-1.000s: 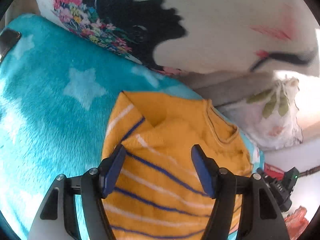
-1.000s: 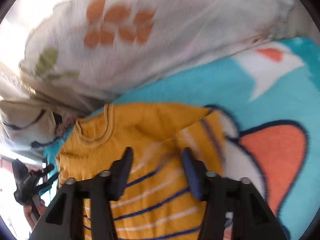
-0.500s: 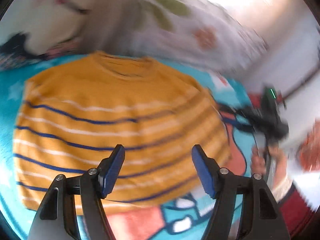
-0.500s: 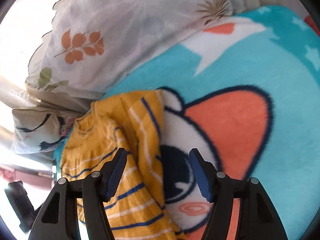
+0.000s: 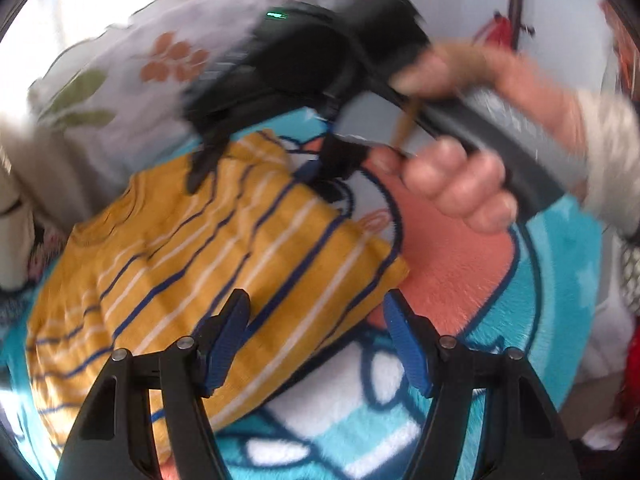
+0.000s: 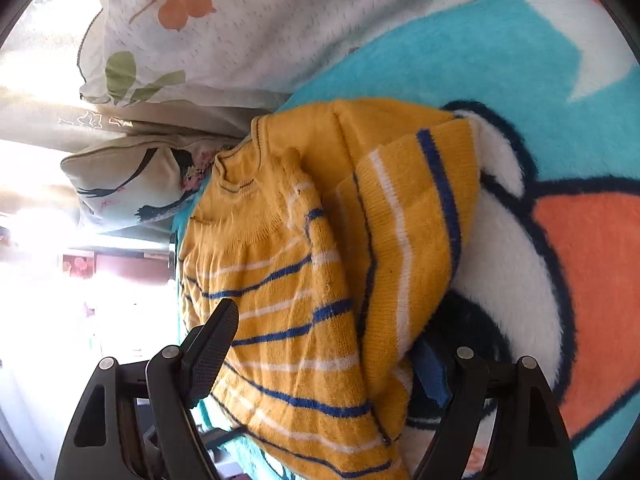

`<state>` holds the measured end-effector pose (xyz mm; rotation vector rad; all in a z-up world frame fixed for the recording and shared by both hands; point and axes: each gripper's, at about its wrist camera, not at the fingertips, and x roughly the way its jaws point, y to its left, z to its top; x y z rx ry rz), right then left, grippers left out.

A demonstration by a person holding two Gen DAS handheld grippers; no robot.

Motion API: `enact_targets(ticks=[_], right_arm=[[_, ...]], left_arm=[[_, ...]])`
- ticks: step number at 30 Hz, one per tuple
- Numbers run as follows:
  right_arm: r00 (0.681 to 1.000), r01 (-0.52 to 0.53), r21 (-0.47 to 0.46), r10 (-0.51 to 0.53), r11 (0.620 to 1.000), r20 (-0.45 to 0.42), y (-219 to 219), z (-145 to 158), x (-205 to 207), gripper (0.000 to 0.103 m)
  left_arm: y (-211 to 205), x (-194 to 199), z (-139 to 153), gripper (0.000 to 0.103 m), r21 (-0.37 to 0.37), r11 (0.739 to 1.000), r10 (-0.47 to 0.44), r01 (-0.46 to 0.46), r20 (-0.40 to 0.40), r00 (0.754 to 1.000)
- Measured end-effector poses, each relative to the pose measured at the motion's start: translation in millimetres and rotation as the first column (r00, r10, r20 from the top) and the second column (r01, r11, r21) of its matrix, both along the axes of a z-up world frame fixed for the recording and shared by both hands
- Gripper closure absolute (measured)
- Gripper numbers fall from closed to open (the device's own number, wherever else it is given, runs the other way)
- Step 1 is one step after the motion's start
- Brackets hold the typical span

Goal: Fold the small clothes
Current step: 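Grasp the sweater side edge with both grippers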

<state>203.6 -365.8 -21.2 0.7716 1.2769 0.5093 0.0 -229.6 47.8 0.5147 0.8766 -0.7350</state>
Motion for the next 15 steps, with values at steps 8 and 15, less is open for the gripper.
enact_targets(ticks=[8,15], right_arm=[[0.996,-0.072,-0.284,0.083,0.956,0.028,21,12,7,0.076],[0.998,-0.012,-0.278,0.031,0.961,0.063,29,36,2,0.083]], left_arm=[[-39,-17,-33,0.062,0.136,0.991,-0.011,-0.003,0.107,0.994],[10,10,14,0.087,-0.072,0.984,0.162,-0.164,-0.024,0.986]])
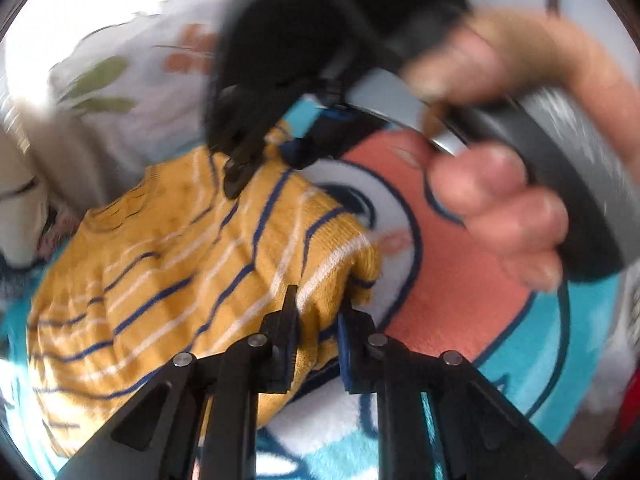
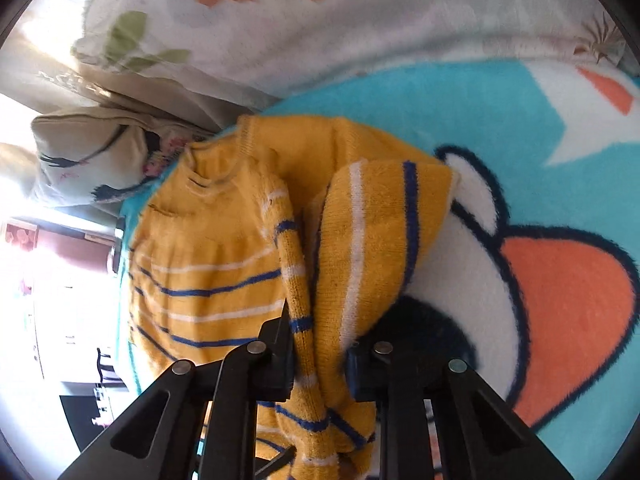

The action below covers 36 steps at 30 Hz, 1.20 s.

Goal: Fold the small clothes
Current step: 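Grasp the sweater side edge with both grippers, then fold the grasped side over the sweater and open both grippers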

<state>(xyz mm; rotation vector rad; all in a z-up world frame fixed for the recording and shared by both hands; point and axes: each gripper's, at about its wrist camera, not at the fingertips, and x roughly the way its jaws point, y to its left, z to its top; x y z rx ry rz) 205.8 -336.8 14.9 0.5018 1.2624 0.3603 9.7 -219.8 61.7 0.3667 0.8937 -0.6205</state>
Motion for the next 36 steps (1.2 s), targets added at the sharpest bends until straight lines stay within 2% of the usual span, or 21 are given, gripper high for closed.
enact_targets(ticks=[3,6,11,14,17,20,24,28,32,34,35,36], right_arm=[[0.999,-0.001,0.019,0.000,1.000,0.042,19,32,-1,0.083],[0.995,-0.043,0.001,0.043,0.999,0.096,58,67,2,0.083],[0.980,-0.138,-0.052,0.144,0.989,0.139,152,97,11,0.083],[0.963,-0.221,-0.133,0.238,0.966,0.129,231,88,26,0.083],[0.958,-0.253,-0.182,0.272,0.950,0.089,287,66,40,0.083],[0.960,-0.261,-0.206,0.277,0.943,0.050,319,44,50,0.083],[0.967,-0.237,-0.236,0.251,0.942,0.032,330,37,54,0.083],[0.975,-0.203,-0.232,0.218,0.951,0.040,325,52,57,0.083],[0.957,-0.246,-0.345,0.283,0.906,0.060,356,57,60,0.070],[0.945,-0.281,-0.341,0.320,0.897,0.062,369,53,61,0.061],[0.939,-0.301,-0.331,0.338,0.894,0.060,378,49,62,0.050],[0.933,-0.316,-0.322,0.353,0.892,0.063,386,46,62,0.045]], left_arm=[[35,3,29,0.087,-0.118,0.990,0.070,-0.070,-0.011,0.998],[87,8,49,0.087,-0.231,0.963,0.130,-0.136,-0.041,0.991],[179,27,60,0.087,-0.331,0.910,0.220,-0.250,-0.127,0.967],[232,43,50,0.087,-0.366,0.868,0.278,-0.337,-0.204,0.939],[278,59,30,0.087,-0.364,0.835,0.325,-0.412,-0.279,0.904],[315,66,22,0.087,-0.379,0.818,0.326,-0.434,-0.317,0.891],[346,67,13,0.087,-0.420,0.800,0.297,-0.428,-0.343,0.891],[363,66,7,0.083,-0.436,0.787,0.277,-0.437,-0.383,0.881],[374,64,5,0.079,-0.418,0.786,0.278,-0.455,-0.418,0.865],[382,63,3,0.074,-0.406,0.786,0.287,-0.467,-0.430,0.856],[387,63,1,0.068,-0.401,0.782,0.295,-0.476,-0.435,0.851],[392,62,-1,0.066,-0.398,0.778,0.305,-0.487,-0.439,0.845]])
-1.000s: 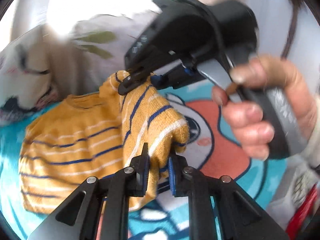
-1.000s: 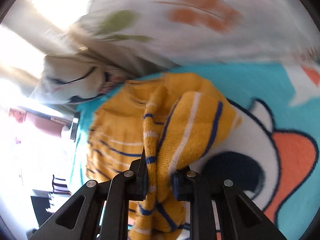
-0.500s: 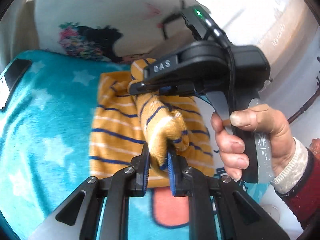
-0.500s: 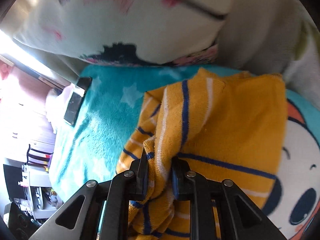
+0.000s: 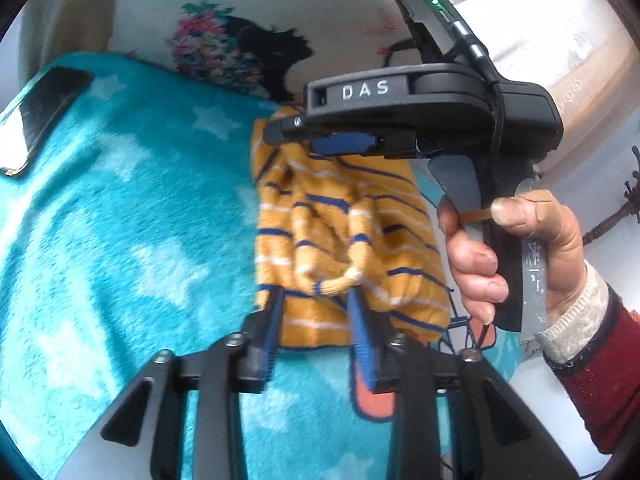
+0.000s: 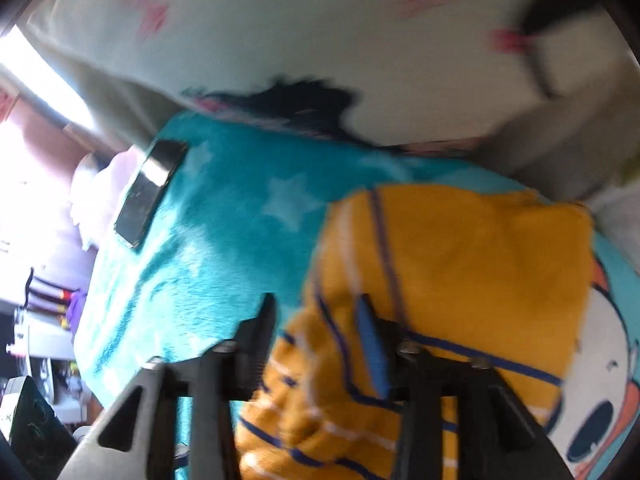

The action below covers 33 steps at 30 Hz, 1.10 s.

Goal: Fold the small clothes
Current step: 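Fold the grasped side over the sweater and open both grippers, then withdraw both tools from the folded sweater rectangle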

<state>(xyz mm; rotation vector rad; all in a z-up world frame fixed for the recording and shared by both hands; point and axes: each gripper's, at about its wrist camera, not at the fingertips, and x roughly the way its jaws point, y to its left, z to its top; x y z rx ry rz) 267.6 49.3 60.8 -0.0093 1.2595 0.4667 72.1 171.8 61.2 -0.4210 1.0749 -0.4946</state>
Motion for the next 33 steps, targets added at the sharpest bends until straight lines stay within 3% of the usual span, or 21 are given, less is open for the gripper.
enact_targets(ticks=[4,8,10,12,13,17,19,22,29,31,33], right_arm=[[1.000,-0.004,0.057,0.002,0.998,0.027,5,8,0,0.045],[0.993,0.068,0.000,-0.068,0.998,0.093,-19,28,-13,0.045],[0.990,0.095,-0.034,-0.091,0.995,0.105,-35,32,-26,0.052],[0.989,0.130,-0.063,-0.125,0.990,0.082,-46,24,-34,0.069],[0.988,0.149,-0.067,-0.146,0.986,0.052,-51,17,-37,0.069],[0.971,0.213,0.080,-0.202,0.974,-0.129,-56,-27,-45,0.078],[0.972,0.202,0.133,-0.182,0.970,-0.146,-44,-32,-49,0.081],[0.979,0.182,0.136,-0.165,0.974,-0.123,-29,-32,-48,0.081],[0.964,0.230,0.300,-0.175,0.926,-0.198,-59,-39,-52,0.080],[0.964,0.233,0.319,-0.173,0.919,-0.203,-59,-40,-55,0.079],[0.964,0.230,0.330,-0.169,0.916,-0.204,-55,-40,-57,0.072]], left_arm=[[22,-5,-7,0.058,0.005,0.999,0.053,-0.053,-0.035,0.998],[46,-5,-13,0.055,0.004,0.994,0.108,-0.108,-0.058,0.992],[57,-3,-18,0.053,-0.003,0.991,0.131,-0.131,-0.068,0.989],[67,-3,-21,0.052,-0.007,0.988,0.152,-0.153,-0.076,0.985],[71,-3,-22,0.052,-0.007,0.987,0.160,-0.161,-0.081,0.984],[79,3,-28,0.052,0.005,0.984,0.179,-0.179,-0.090,0.980],[79,6,-30,0.052,0.010,0.983,0.183,-0.183,-0.093,0.979],[78,9,-34,0.052,0.010,0.983,0.183,-0.183,-0.102,0.978],[53,16,-31,0.052,-0.005,0.993,0.119,-0.120,-0.088,0.989],[45,20,-27,0.052,-0.002,0.994,0.105,-0.105,-0.072,0.992],[41,23,-24,0.052,-0.006,0.994,0.107,-0.108,-0.065,0.992]])
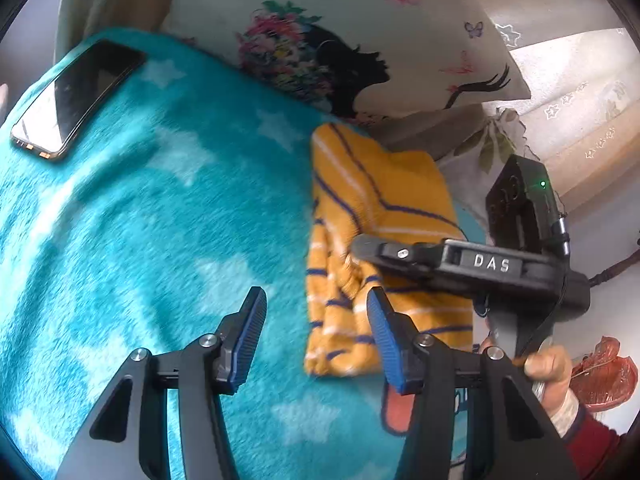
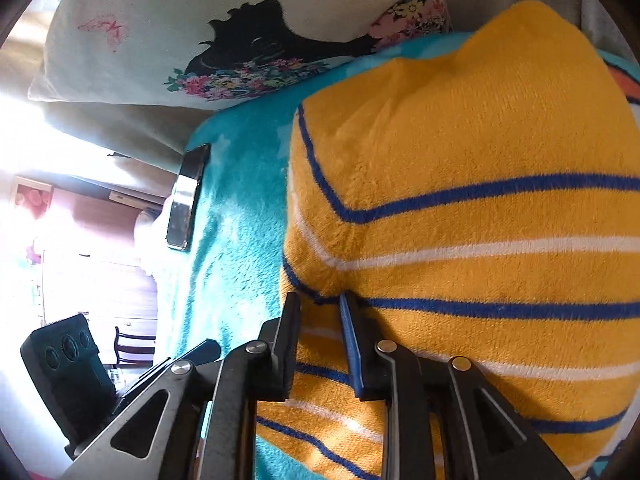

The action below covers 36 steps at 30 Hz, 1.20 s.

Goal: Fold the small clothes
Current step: 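Withdraw both tools from the folded sweater rectangle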

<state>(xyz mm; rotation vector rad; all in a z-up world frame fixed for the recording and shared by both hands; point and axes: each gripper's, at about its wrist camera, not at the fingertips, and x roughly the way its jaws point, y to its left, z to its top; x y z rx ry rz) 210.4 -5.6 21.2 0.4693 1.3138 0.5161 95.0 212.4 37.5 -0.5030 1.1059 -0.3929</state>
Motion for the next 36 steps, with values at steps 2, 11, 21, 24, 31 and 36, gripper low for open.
enact_targets(ticks=[2,11,21,24,31,36], right_arm=[[1.000,-0.006,0.019,0.006,1.000,0.003,3,2,1,0.063],[0.972,0.155,-0.003,-0.152,0.988,0.179,-54,58,-19,0.062],[0.970,0.198,-0.232,-0.156,0.952,0.186,-89,30,-97,0.070],[0.972,0.165,-0.321,-0.099,0.933,0.211,-82,26,-110,0.070],[0.949,0.179,-0.356,-0.066,0.917,0.309,-69,52,-140,0.070],[0.965,0.094,-0.335,-0.003,0.937,0.261,-53,35,-154,0.070]], left_arm=[[-2,2,2,0.052,0.005,1.000,0.003,-0.003,-0.001,1.000],[-44,12,32,0.050,0.081,0.990,-0.123,0.118,0.065,0.990],[-72,42,-34,0.036,0.220,0.970,-0.085,0.105,-0.096,0.992],[-69,40,-33,0.032,0.222,0.971,-0.071,0.088,-0.083,0.994],[-60,17,7,0.032,0.208,0.977,-0.031,0.035,-0.022,0.999],[-69,7,-8,0.032,0.300,0.951,-0.054,0.075,-0.078,0.996]])
